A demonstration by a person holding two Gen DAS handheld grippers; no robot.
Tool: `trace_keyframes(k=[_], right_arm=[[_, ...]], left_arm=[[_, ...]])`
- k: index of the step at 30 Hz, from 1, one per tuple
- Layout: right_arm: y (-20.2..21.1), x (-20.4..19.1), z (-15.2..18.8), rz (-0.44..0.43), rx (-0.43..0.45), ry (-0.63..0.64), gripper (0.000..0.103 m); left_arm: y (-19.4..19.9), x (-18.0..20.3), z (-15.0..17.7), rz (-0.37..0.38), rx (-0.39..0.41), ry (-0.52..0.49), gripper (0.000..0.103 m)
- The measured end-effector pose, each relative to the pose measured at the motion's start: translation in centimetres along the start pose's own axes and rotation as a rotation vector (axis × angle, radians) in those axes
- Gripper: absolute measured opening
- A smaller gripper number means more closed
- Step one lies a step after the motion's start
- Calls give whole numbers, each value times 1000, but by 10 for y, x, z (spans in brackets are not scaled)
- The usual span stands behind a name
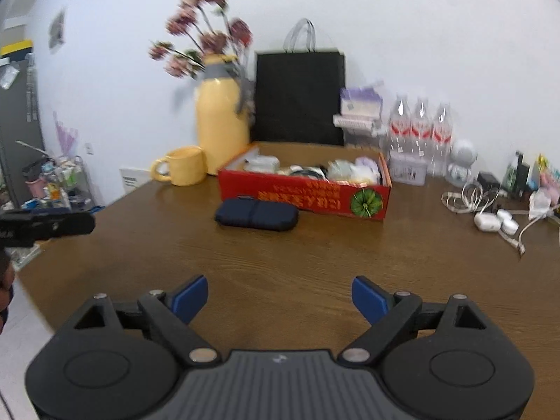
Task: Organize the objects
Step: 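Lift both grippers out of the red box, then grasp the navy blue zip pouch with both grippers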
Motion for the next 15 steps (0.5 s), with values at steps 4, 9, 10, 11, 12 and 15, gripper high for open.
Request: trace_keyframes(k=[4,9,10,11,12,15], right_arm=[[-74,20,-36,-41,-49,-50,89],[-166,33,-91,-130,-90,-78,85],[-181,34,-101,-139,-92,-86,84],[-197,35,-110,-151,-91,-91,82],[-211,35,-117,-155,-99,-103,75],[-245,35,-131,-184,-131,-129,55]], left_arm=[[-73,-12,-33,-9,-63,-5,103],[-158,-20,-73,-74,-109,-56,93],[-171,-23,-79,-71,-126,-42,86],[-183,-26,-84,-55,-139,-30,83],[-195,-30,-89,-33,-155,-13,80],[-216,-44,-91,23,-208,68,66]])
Point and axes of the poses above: each gripper's, at about its wrist camera, not at the fingertips, and y roughly against the way its jaws point, x to its right, z to its underside, the point moved 2 cm from there along -y, roughly the way its jaws point, and after that the axes turned 14 degrees about -x, right-handed, at the moved point
